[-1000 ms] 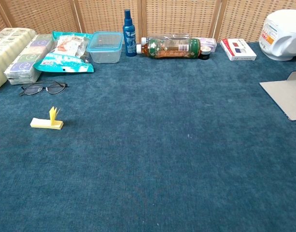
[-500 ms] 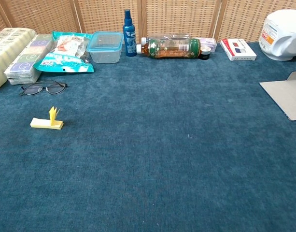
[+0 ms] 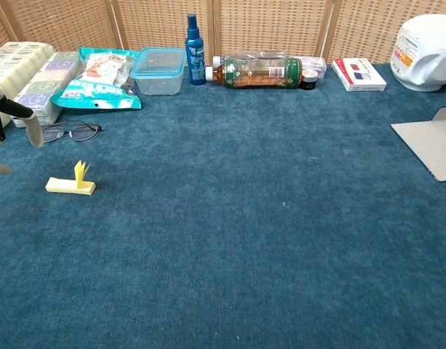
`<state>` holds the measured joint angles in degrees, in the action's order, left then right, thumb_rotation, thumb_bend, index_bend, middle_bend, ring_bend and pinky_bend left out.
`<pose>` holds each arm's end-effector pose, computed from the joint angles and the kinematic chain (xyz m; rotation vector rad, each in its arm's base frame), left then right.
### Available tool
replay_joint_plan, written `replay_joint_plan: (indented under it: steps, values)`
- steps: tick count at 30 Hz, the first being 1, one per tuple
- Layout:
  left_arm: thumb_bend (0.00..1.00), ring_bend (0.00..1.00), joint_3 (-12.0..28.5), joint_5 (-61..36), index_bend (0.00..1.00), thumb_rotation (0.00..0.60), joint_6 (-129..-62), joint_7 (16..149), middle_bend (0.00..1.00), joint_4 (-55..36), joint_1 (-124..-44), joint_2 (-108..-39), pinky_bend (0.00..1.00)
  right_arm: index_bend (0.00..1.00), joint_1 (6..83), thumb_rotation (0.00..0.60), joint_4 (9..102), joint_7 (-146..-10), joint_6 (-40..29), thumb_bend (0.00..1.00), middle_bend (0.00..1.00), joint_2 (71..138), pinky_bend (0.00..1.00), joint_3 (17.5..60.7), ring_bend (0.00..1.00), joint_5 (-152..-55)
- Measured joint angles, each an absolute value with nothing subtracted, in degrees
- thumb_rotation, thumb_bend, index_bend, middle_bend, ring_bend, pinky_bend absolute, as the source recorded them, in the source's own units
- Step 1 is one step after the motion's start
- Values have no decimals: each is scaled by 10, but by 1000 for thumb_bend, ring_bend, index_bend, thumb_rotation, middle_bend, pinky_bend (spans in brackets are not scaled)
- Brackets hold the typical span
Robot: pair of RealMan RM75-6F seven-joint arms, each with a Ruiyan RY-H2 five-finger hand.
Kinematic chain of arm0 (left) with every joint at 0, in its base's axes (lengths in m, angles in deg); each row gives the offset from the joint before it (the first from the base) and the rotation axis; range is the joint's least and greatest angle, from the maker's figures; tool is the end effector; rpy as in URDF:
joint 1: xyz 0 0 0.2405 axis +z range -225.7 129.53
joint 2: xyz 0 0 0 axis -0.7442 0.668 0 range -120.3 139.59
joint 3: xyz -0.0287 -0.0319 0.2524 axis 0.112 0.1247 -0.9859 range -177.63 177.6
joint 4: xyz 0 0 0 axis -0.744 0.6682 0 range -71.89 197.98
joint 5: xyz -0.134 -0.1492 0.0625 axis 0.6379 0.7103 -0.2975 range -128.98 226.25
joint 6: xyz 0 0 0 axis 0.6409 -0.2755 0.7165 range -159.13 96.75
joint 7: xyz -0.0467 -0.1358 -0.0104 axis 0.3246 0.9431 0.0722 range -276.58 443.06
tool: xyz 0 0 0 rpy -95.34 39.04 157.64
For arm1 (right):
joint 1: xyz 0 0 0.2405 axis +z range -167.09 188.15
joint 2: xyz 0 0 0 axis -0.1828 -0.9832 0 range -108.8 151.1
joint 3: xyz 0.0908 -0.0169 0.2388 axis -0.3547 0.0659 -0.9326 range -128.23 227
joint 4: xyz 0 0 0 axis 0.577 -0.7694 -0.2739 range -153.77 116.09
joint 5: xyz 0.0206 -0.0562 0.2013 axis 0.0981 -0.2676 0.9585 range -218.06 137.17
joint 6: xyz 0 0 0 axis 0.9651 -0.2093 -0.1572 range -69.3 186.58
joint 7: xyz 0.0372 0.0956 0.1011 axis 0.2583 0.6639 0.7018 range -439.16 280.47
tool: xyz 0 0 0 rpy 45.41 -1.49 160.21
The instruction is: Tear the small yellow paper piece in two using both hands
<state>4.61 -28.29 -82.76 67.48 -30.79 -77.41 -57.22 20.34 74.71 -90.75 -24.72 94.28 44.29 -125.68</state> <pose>-0.2437 0.2903 0.0758 -1.9409 -0.8616 -0.6393 -0.2728 -0.2117 0.1099 1.4374 -0.8396 0.9566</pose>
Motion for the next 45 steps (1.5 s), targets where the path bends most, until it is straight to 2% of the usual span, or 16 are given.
replay_joint_plan:
  steps: [24, 45]
  values:
    - [245, 987, 41, -203, 408, 600, -787, 614, 927, -208, -824, -681, 933, 0, 194, 600, 740, -897, -253, 343, 138, 944, 31, 442, 15, -1248]
    - [271, 986, 33, -177, 445, 600, -788, 611, 927, -183, -839, -706, 934, 0, 187, 600, 739, -891, -258, 343, 138, 940, 31, 441, 14, -1246]
